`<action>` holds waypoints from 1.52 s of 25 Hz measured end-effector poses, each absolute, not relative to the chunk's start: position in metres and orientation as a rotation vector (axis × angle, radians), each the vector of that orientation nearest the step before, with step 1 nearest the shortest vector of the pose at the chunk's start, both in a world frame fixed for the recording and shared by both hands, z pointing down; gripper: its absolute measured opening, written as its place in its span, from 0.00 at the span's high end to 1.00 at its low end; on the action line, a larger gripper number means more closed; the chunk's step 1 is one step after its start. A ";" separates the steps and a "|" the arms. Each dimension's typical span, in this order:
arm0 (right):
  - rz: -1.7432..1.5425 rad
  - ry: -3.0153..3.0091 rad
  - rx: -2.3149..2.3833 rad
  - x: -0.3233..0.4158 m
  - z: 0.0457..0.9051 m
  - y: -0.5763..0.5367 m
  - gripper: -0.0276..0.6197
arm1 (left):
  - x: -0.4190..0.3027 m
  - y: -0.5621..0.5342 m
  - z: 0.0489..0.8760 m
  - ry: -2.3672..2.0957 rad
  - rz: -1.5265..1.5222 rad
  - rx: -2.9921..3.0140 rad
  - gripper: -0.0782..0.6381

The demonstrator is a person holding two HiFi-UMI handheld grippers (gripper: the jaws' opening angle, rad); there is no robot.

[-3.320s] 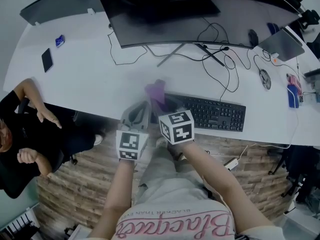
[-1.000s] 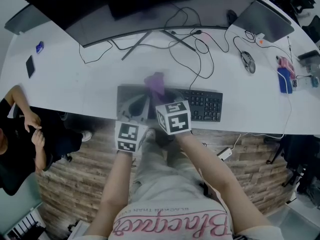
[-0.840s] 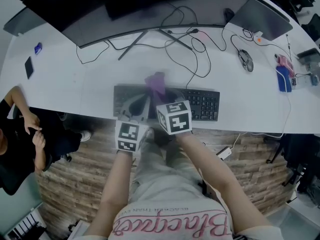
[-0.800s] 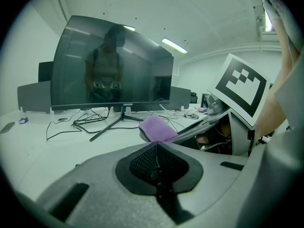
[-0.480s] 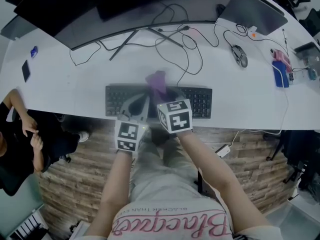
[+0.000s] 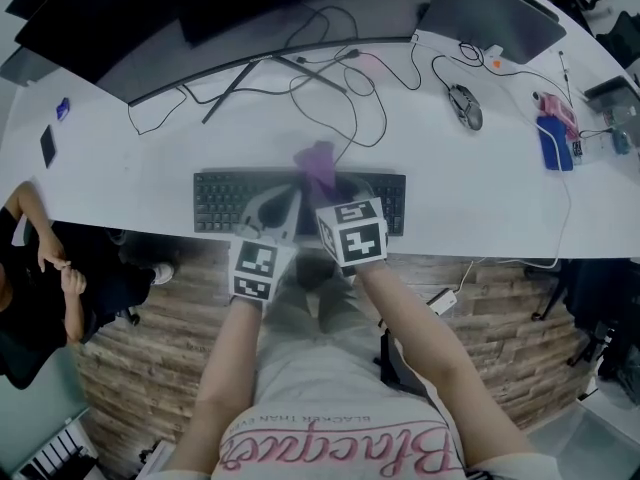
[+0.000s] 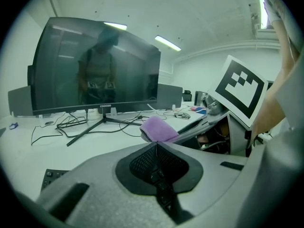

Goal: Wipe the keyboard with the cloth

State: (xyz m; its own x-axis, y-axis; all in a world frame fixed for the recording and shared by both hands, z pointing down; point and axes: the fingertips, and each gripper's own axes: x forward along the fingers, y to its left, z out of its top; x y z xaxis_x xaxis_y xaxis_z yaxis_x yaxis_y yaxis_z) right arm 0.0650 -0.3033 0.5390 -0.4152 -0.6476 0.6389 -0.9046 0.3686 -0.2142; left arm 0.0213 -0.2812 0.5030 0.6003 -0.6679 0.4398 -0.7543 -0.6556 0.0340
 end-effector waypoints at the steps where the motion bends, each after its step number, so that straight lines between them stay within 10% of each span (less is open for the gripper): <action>1: 0.763 -2.179 1.347 0.070 0.539 -0.303 0.82 | 0.026 -0.282 0.503 -1.171 0.583 2.616 0.88; 38: 0.782 -1.974 1.582 0.251 0.539 -0.276 0.82 | 0.129 -0.258 0.494 -1.008 0.591 2.708 0.88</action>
